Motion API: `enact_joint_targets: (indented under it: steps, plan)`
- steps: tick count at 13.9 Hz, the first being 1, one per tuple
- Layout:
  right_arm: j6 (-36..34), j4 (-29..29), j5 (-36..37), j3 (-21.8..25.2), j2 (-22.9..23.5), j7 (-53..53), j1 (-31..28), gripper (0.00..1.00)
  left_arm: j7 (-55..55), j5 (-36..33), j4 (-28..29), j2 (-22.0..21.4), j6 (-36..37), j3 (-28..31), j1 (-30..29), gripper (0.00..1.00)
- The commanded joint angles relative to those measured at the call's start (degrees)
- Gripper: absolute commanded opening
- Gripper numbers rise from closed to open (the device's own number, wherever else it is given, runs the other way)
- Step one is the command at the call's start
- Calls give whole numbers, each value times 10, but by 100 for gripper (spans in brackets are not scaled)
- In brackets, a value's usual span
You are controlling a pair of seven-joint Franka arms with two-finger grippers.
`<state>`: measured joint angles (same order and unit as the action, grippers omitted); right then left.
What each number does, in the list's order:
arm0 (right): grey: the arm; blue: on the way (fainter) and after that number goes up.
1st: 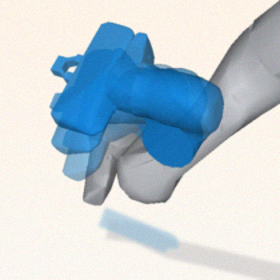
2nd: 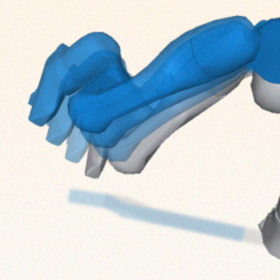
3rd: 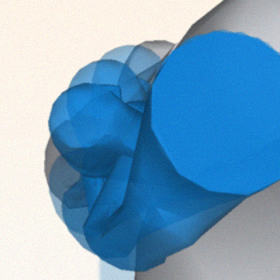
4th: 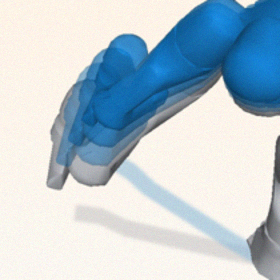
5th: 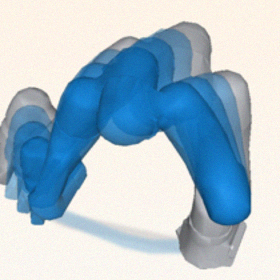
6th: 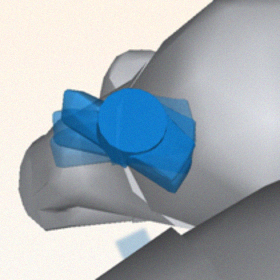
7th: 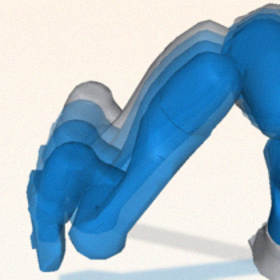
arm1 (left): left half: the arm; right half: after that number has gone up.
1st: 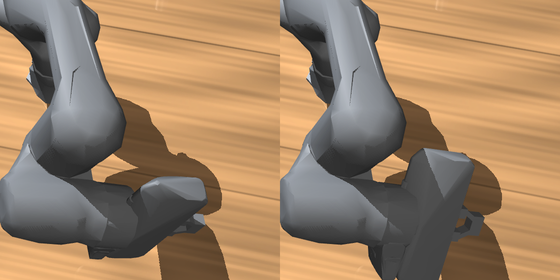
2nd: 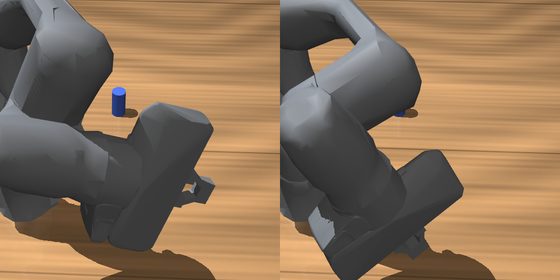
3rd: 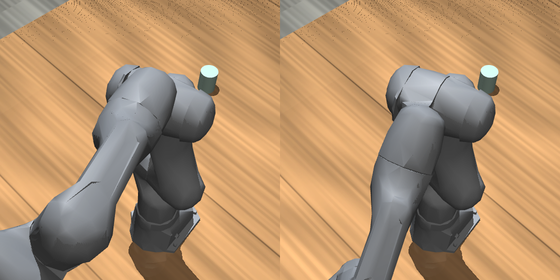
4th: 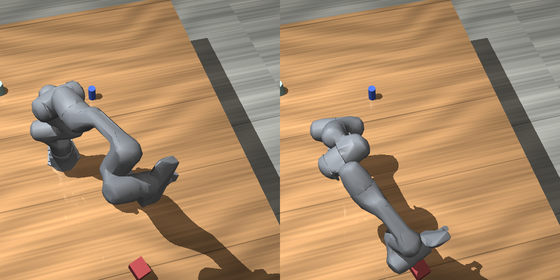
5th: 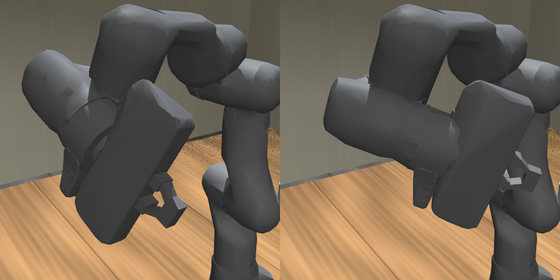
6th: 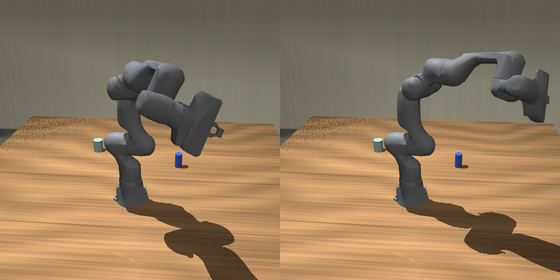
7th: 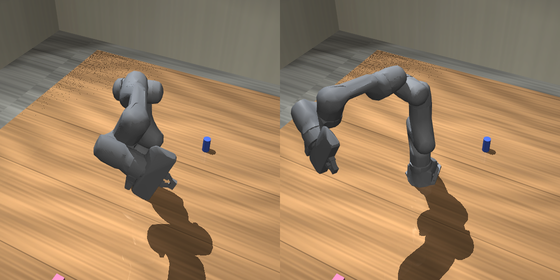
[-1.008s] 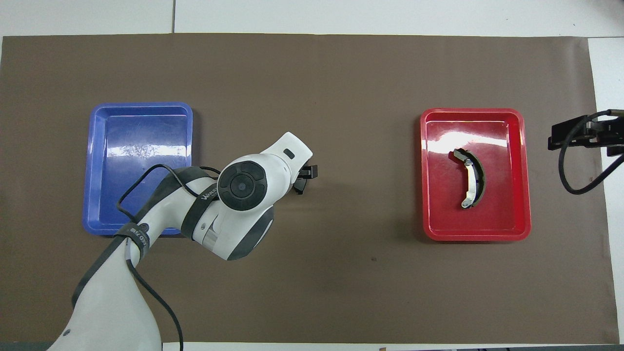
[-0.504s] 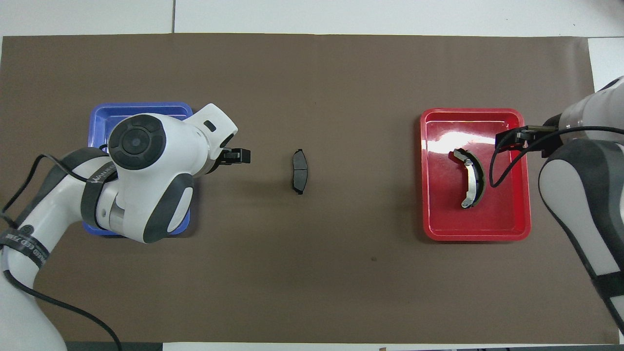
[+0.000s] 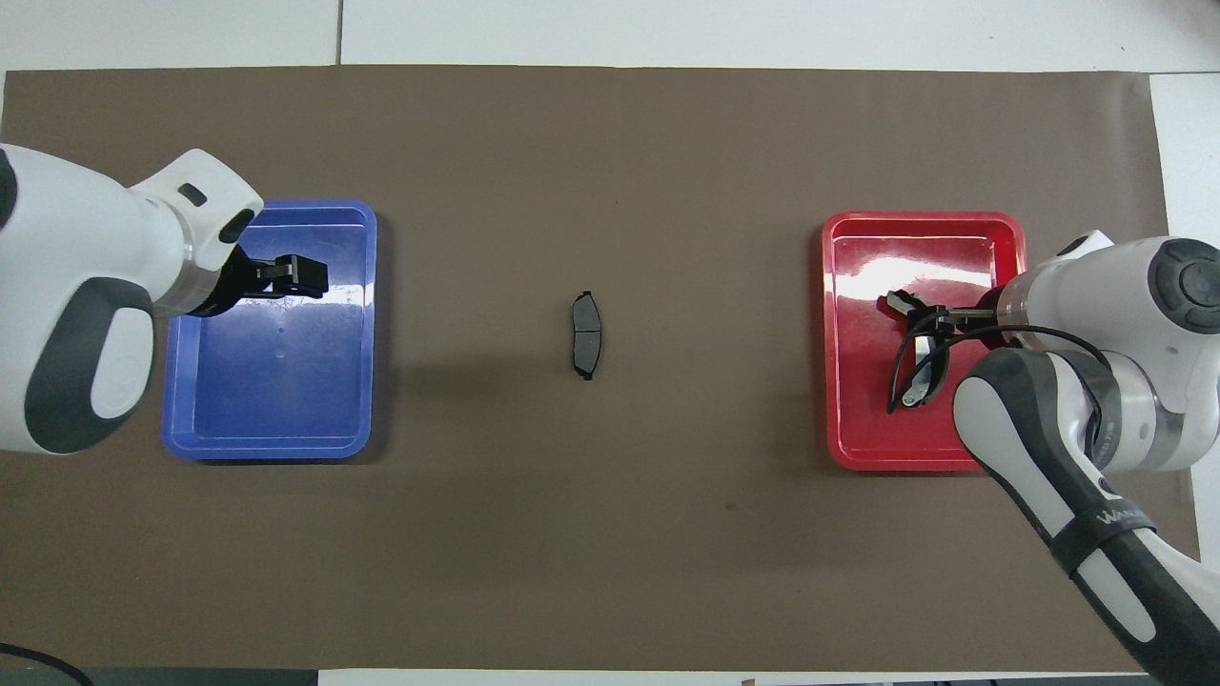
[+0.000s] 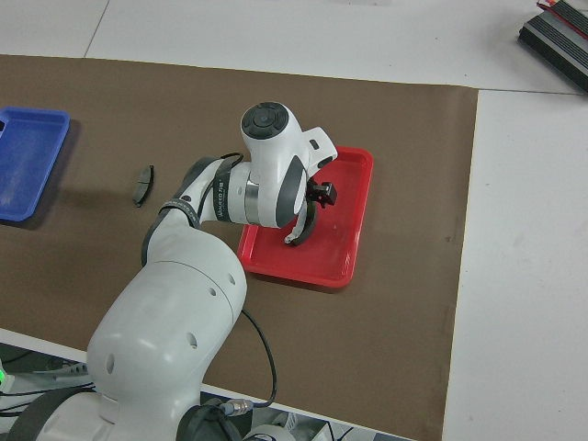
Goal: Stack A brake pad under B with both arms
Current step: 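Withdraw the left gripper while the right gripper grasps the curved shoe, then lift the curved brake shoe out of the red tray with the right gripper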
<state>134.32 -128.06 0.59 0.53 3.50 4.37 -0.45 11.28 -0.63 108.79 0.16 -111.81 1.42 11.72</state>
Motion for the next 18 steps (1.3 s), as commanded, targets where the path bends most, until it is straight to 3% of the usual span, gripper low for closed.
enact_joint_targets:
  steps: [1,4,8,14,18]
  plan:
    - [36,-23,-9,-2,13,-32,-3,100,-64,4,-63,2,86,-5,-44,99]
    - [36,-28,-9,-2,27,-91,-10,100,-128,4,-110,3,154,-4,-78,99]
    - [38,-36,-9,-2,27,-90,-10,98,-187,4,-149,3,207,-3,-114,99]
    - [61,-38,-9,-2,38,-59,-6,96,-206,4,-111,-35,219,-2,-127,99]
    - [61,-38,-9,-2,39,-57,-5,81,-239,0,-117,-31,212,-1,-129,99]
